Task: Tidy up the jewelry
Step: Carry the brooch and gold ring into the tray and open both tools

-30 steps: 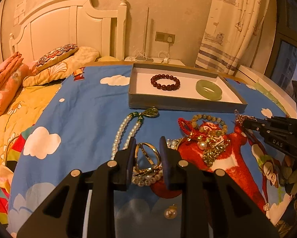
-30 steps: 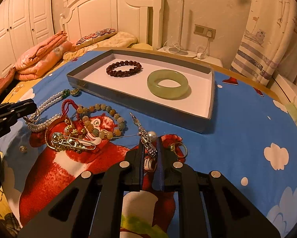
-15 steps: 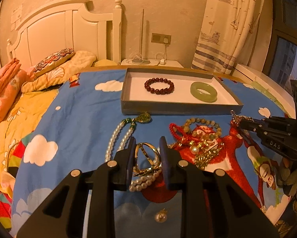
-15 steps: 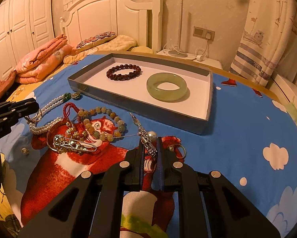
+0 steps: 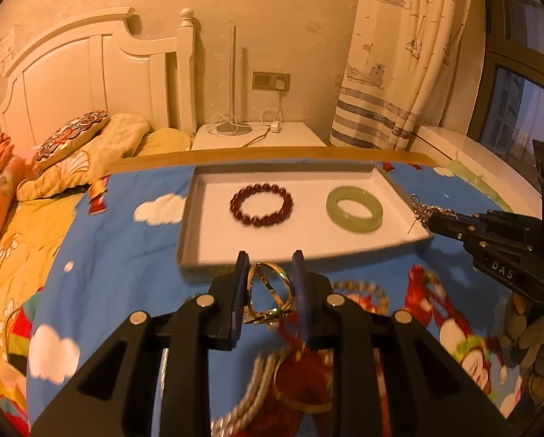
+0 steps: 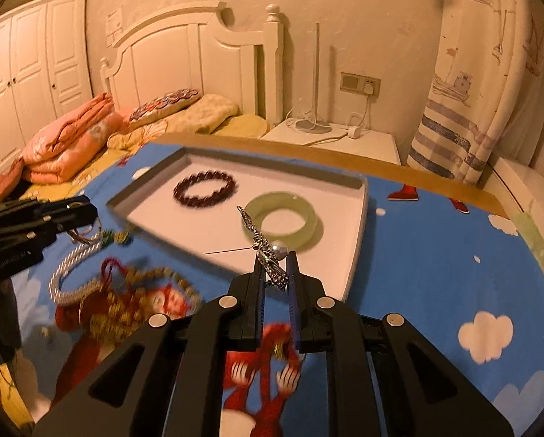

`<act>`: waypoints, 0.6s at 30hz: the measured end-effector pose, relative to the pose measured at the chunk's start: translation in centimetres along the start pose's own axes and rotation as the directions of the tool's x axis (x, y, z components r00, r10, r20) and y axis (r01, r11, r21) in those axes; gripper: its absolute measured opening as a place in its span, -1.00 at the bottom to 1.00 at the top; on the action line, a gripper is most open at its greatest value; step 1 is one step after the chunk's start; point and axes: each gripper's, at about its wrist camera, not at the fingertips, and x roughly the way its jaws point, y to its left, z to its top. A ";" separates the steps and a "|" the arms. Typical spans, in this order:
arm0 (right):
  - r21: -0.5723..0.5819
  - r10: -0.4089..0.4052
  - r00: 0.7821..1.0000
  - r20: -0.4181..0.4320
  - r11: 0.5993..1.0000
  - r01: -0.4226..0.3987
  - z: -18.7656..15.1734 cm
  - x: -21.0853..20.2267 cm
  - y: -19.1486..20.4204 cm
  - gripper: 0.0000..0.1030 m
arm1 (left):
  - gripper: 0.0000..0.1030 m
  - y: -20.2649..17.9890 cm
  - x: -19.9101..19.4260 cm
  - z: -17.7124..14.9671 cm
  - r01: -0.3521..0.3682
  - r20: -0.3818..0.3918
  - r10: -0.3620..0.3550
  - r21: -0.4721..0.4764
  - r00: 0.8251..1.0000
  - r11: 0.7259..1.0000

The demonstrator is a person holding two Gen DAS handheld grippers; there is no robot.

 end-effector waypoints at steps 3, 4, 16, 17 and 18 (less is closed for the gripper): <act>0.035 -0.014 1.000 -0.005 0.999 0.014 1.1 1.3 -0.9 -0.74 | -0.54 -0.1 1.5 1.6 0.011 -0.004 -0.011 -0.001 1.000 1.000; 0.042 -0.025 1.000 -0.010 0.999 0.025 1.5 1.8 -1.2 -0.74 | -0.54 -0.3 2.1 2.3 0.011 -0.006 -0.011 0.003 1.000 1.000; 0.099 -0.074 0.994 -0.075 0.992 0.081 4.8 7.5 -4.2 -0.41 | -0.31 -0.6 9.5 5.4 -0.036 -0.123 0.035 -0.005 0.992 0.999; 0.108 -0.062 0.996 -0.070 0.992 0.069 4.8 7.2 -4.3 -0.20 | 0.06 -0.5 9.4 5.2 -0.039 -0.120 0.037 -0.011 0.992 0.999; 0.120 -0.051 0.997 -0.052 0.991 0.057 4.6 6.5 -4.4 0.27 | 0.31 -0.3 8.9 4.9 -0.043 -0.103 0.041 -0.020 0.994 0.999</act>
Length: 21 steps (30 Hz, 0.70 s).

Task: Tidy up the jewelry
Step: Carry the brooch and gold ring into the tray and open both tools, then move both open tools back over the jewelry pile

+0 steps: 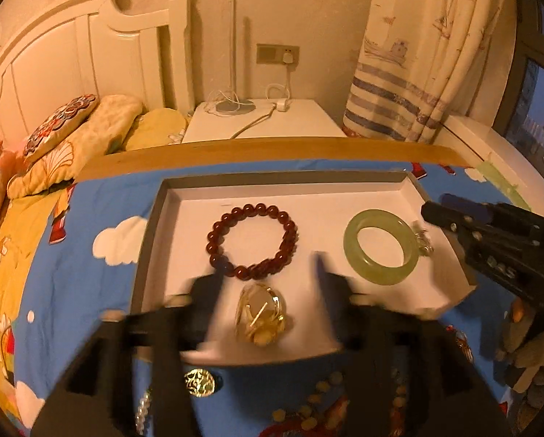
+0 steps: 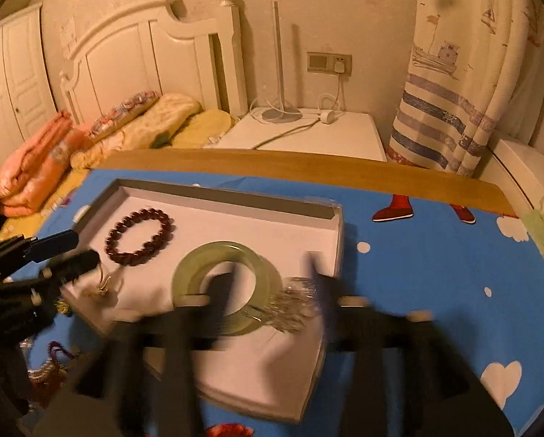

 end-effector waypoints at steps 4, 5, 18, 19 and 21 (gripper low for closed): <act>-0.007 0.003 0.999 0.052 1.000 -0.003 -1.0 -2.7 0.1 0.38 | 0.38 1.0 -2.1 -1.6 -0.025 0.036 0.025 -0.009 0.999 1.000; -0.009 0.007 0.998 0.057 1.000 -0.006 -1.5 -3.5 0.0 0.38 | 0.48 1.4 -2.7 -2.1 -0.033 0.043 0.033 -0.020 0.998 0.999; 0.062 0.040 0.999 -0.024 0.997 -0.038 -8.4 -7.1 -1.9 0.38 | 0.72 8.3 -9.8 -10.9 -0.140 0.046 0.151 -0.181 0.988 0.973; 0.064 0.040 0.999 -0.028 0.997 -0.038 -8.6 -7.1 -1.9 0.38 | 0.72 8.8 -10.3 -11.6 -0.142 0.045 0.154 -0.199 0.987 0.970; 0.062 0.040 0.998 -0.038 0.997 -0.037 -9.2 -7.1 -1.8 0.38 | 0.72 9.6 -10.8 -12.5 -0.141 0.041 0.153 -0.217 0.987 0.966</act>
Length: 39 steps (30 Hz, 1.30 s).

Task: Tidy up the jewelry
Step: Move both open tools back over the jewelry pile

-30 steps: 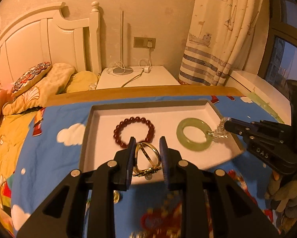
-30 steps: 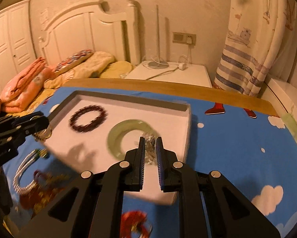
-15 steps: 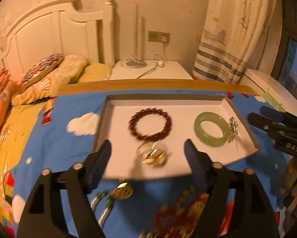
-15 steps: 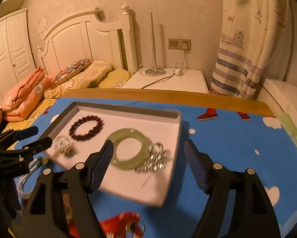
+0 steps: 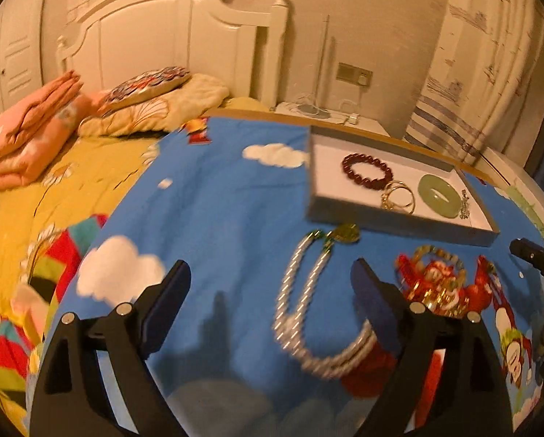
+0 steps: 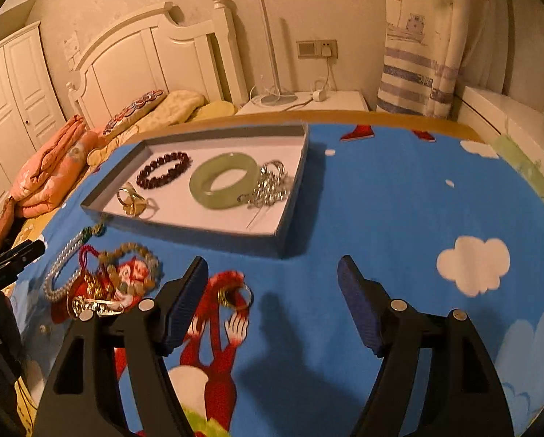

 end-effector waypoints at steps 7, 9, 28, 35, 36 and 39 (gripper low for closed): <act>-0.040 -0.017 1.000 -0.009 0.999 0.016 -1.1 -0.1 0.9 0.38 | 0.78 2.7 -1.3 -2.1 0.036 -0.010 -0.037 -0.071 0.999 0.997; -0.057 -0.030 0.999 -0.014 0.998 0.029 -1.2 0.2 1.3 0.38 | 0.80 3.3 -0.9 -2.0 0.062 -0.020 -0.065 -0.115 0.998 0.991; -0.427 0.295 0.941 -0.165 0.839 -0.338 -2.0 0.2 12.4 0.33 | 0.87 4.4 0.6 -1.7 0.123 -0.067 -0.139 -0.212 0.988 0.970; -0.490 0.265 0.925 -0.274 0.789 -0.371 -2.3 2.9 14.9 0.30 | 0.88 4.4 0.6 -1.7 0.127 -0.065 -0.144 -0.215 0.988 0.968; -0.491 0.255 0.919 -0.299 0.785 -0.378 -2.5 3.0 15.0 0.20 | 0.88 4.4 0.6 -1.7 0.128 -0.064 -0.144 -0.216 0.987 0.968; -0.483 0.281 0.893 -0.351 0.763 -0.429 -3.2 2.2 14.8 -0.07 | 0.89 4.3 0.6 -1.6 0.130 -0.064 -0.146 -0.216 0.987 0.968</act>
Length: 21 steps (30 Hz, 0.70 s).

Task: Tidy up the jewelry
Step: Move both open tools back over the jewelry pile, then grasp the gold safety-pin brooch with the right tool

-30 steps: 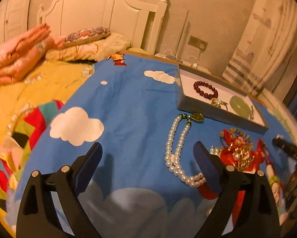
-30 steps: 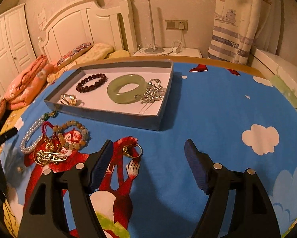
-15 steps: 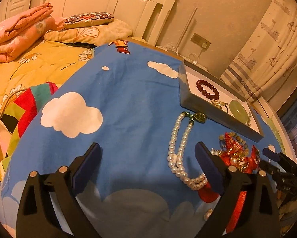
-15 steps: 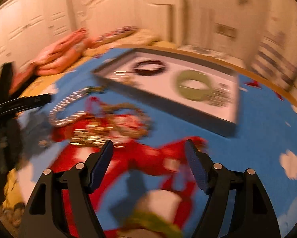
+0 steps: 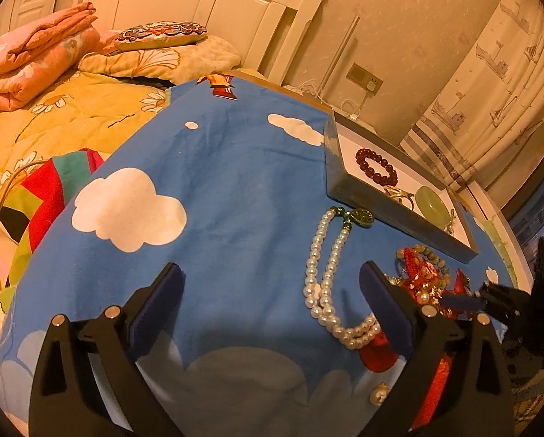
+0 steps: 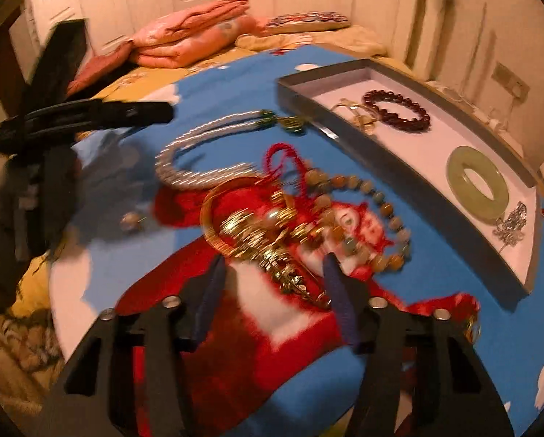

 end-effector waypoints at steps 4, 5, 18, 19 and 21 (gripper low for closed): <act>-0.028 0.051 0.999 0.019 0.998 -0.051 -0.8 -1.3 1.2 -0.11 | 0.90 -0.1 0.1 0.1 0.002 -0.001 -0.002 0.000 1.000 1.000; -0.024 0.036 0.999 0.018 0.999 -0.036 -0.8 -1.2 1.2 -0.11 | 0.90 -0.1 0.1 0.1 0.003 -0.002 -0.003 0.000 1.000 1.000; -0.002 -0.074 0.997 0.024 0.997 0.074 -0.4 0.4 1.3 -0.19 | 0.91 -0.2 0.2 0.2 -0.006 -0.003 0.006 0.003 1.000 1.000; -0.005 -0.083 0.996 0.032 0.997 0.083 -0.6 0.3 1.5 -0.29 | 0.91 -0.3 0.3 0.1 -0.010 -0.004 0.010 0.005 1.000 1.000; -0.012 -0.088 0.995 0.040 0.996 0.088 -0.8 0.1 1.8 -0.53 | 0.91 -0.5 0.4 0.1 -0.020 -0.005 0.020 0.011 1.000 1.000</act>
